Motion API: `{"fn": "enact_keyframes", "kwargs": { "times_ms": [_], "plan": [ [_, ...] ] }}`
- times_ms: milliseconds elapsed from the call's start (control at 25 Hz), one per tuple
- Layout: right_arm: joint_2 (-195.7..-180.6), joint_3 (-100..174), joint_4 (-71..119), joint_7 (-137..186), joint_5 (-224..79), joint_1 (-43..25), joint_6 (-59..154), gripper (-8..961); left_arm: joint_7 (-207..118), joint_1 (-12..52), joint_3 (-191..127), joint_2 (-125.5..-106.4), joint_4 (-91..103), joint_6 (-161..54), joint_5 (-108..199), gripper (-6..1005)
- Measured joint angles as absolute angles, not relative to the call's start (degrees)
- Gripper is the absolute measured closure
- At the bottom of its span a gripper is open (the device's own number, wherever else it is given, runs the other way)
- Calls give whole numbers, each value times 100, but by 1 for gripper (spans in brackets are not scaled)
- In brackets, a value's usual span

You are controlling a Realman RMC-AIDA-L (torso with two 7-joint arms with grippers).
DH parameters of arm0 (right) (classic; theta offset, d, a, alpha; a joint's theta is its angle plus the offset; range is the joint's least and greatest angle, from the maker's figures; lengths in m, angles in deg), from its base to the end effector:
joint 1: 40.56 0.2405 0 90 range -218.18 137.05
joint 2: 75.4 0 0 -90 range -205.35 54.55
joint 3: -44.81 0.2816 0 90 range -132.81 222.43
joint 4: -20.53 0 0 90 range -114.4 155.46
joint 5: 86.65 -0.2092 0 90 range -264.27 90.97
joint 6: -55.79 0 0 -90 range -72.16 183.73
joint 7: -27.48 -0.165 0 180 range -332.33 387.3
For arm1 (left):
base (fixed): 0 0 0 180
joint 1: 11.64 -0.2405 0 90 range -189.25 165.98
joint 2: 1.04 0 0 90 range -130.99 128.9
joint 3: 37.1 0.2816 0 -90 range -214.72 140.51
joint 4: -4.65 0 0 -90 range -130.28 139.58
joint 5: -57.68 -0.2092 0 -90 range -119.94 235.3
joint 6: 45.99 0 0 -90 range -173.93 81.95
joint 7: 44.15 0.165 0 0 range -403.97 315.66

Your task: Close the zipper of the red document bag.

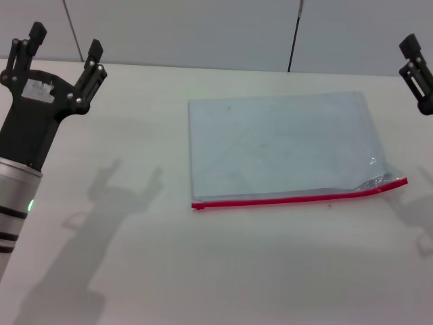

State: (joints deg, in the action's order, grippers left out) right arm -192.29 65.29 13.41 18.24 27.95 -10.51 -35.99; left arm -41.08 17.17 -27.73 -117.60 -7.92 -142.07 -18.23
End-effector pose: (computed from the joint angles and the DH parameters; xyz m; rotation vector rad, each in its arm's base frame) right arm 0.2667 0.3544 -0.0059 -1.6948 0.1018 1.0554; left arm -0.2875 0.3368 0.0014 -1.5238 -0.0888 -0.9096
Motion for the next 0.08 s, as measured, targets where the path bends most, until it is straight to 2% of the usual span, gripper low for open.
{"fn": "enact_keyframes", "kwargs": {
  "times_ms": [80],
  "plan": [
    [-19229, 6529, 1341, 1822, 2795, -1051, -3600, 194, -4108, 1719, -2771, -11760, -792, -14207, -1825, 156]
  ]
}}
